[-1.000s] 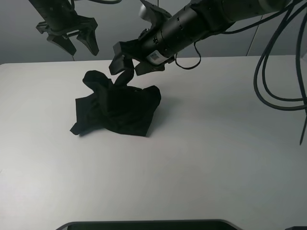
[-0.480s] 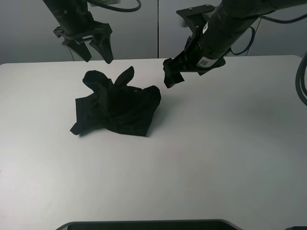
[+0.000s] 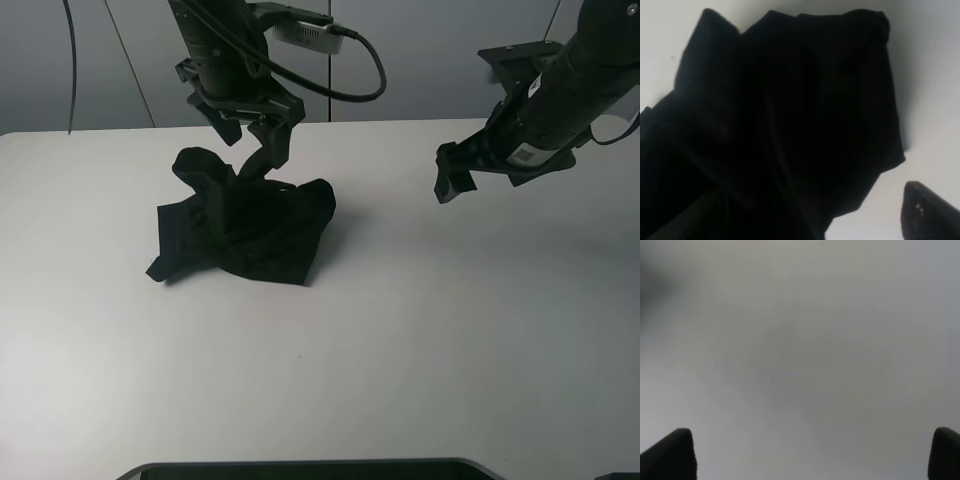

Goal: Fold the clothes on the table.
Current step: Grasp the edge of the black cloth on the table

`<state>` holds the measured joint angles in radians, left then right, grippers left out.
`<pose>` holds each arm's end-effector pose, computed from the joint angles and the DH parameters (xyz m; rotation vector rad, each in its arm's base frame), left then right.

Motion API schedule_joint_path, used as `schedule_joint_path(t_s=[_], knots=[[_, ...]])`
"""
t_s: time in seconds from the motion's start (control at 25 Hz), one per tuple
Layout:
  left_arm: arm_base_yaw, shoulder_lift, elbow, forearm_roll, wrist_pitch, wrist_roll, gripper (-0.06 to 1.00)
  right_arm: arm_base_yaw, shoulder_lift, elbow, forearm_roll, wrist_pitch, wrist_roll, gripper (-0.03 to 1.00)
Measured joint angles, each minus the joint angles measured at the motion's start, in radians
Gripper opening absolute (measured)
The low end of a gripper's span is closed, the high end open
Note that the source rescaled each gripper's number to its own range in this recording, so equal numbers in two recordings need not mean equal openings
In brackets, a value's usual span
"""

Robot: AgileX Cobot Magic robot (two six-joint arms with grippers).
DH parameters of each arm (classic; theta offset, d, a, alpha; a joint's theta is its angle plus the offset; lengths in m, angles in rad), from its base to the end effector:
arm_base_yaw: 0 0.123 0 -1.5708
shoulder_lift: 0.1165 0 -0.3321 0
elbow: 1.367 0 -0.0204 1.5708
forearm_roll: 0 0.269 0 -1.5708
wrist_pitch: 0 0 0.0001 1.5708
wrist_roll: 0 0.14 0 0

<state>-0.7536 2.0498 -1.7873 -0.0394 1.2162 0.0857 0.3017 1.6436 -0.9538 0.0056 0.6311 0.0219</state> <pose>0.3462 -0.3320 0.2335 1.2006 2.7289 -0.1417 0.3263 0.1020 0.1814 -0.3861 2.7816 0.0826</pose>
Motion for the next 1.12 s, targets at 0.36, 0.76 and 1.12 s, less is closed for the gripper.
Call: schedule_joint_path(t_s=[0.36,0.76,1.12], knots=[[-0.063,0.080,0.000,0.067,0.000,-0.031,0.91,-0.001,-0.002,0.000,0.002,-0.010,0.003,1.00],[-0.029,0.108,0.000,0.209,0.000,-0.064,0.91,-0.001,-0.002,0.000,0.002,-0.019,0.003,1.00],[0.121,0.113,0.000,0.202,0.000,-0.032,0.91,-0.001,-0.006,0.000,0.000,-0.024,0.003,1.00]])
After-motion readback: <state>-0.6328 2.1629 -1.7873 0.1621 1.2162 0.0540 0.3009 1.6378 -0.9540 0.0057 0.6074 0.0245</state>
